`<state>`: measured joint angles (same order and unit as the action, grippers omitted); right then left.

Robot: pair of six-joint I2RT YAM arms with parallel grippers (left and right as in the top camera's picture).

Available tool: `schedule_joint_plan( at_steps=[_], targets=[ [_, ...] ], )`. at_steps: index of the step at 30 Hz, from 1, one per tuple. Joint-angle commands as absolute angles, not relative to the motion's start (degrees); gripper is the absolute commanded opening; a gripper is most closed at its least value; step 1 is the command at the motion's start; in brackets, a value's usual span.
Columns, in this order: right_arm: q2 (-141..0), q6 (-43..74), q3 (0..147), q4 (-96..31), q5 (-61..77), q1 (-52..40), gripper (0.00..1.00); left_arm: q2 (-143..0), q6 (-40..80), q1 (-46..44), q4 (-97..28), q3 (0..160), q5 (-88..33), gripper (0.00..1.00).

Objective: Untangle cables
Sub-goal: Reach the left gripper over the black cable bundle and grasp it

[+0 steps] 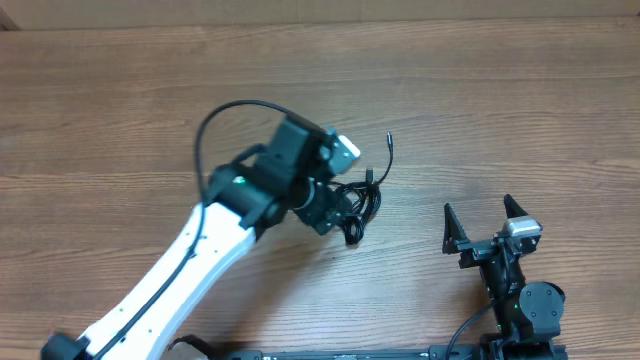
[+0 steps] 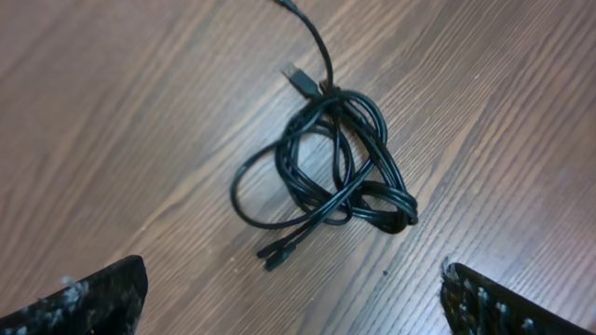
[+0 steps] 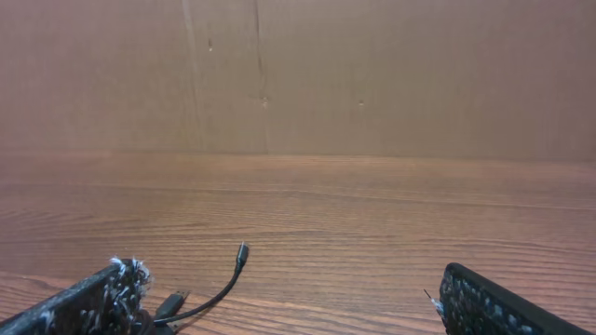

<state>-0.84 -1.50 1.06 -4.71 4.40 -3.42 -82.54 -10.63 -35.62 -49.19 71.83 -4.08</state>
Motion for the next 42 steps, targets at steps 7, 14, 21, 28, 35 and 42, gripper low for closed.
schedule_joint_plan(
  at_steps=[7, 14, 21, 28, 35, 42],
  targets=[
    [-0.16, -1.56, 0.45, -4.51, 3.92, -3.46, 1.00, -89.97, -0.82, -40.56, -47.72, 73.38, 1.78, 1.00],
    [-0.16, -1.56, 0.45, -4.51, 3.92, -3.46, 1.00, -93.97, 0.25, -40.80, -45.98, 73.34, -6.76, 1.00],
    [-0.16, -1.56, 0.45, -4.51, 3.92, -3.46, 1.00, -97.67, 11.31, -41.15, -45.43, 73.34, -6.98, 1.00],
    [-0.16, -1.56, 0.45, -4.51, 3.92, -3.46, 1.00, -99.02, 23.49, -44.62, -45.80, 73.32, -0.84, 1.00],
    [-0.16, -1.56, 0.45, -4.51, 3.92, -3.46, 1.00, -99.02, 35.24, -50.19, -45.87, 73.32, 7.07, 1.00],
    [-0.16, -1.56, 0.45, -4.51, 3.92, -3.46, 1.00, -99.39, 42.26, -52.71, -45.47, 73.19, 10.94, 1.00]
  ],
)
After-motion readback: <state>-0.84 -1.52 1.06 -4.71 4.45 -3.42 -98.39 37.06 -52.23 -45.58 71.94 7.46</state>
